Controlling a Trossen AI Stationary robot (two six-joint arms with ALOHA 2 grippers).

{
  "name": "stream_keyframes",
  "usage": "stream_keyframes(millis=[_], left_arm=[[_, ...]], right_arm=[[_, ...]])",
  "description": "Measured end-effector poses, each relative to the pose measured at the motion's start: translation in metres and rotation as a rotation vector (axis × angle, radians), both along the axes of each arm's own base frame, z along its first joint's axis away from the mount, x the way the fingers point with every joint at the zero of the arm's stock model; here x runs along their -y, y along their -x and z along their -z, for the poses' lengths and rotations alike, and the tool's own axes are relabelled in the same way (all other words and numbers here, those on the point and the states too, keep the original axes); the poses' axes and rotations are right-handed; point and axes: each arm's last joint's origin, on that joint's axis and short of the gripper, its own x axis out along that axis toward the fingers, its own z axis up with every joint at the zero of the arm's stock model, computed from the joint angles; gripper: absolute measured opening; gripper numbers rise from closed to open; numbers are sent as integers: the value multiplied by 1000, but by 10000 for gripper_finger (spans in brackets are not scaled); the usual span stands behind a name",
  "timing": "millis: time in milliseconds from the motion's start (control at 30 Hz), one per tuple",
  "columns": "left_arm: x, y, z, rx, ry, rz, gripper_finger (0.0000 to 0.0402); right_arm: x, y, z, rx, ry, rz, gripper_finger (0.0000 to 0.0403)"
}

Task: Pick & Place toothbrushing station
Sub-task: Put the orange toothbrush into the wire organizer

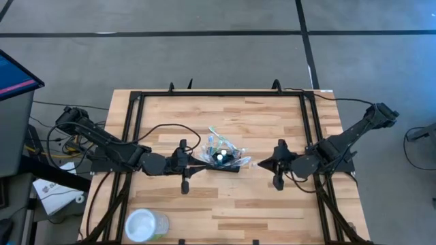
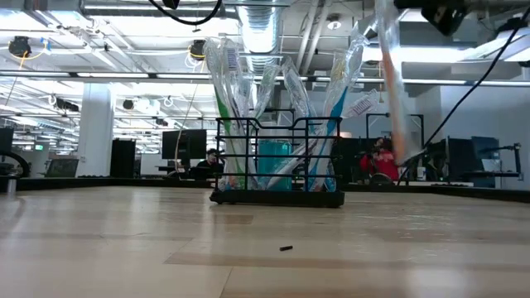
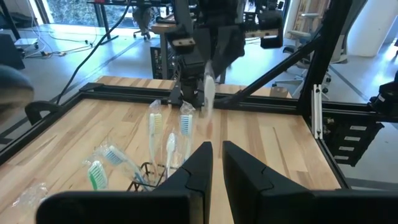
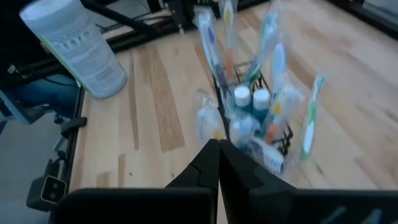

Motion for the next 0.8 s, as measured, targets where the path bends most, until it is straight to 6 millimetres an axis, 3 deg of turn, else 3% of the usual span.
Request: stream_keyframes(millis=[367, 800], left_arm=[[0, 0, -1, 7, 4, 0, 30], [0, 0, -2, 20, 4, 0, 30]], right_arm=[[-1, -2, -18, 44, 41, -20, 0], [-1, -3, -74, 187, 127, -98, 0]])
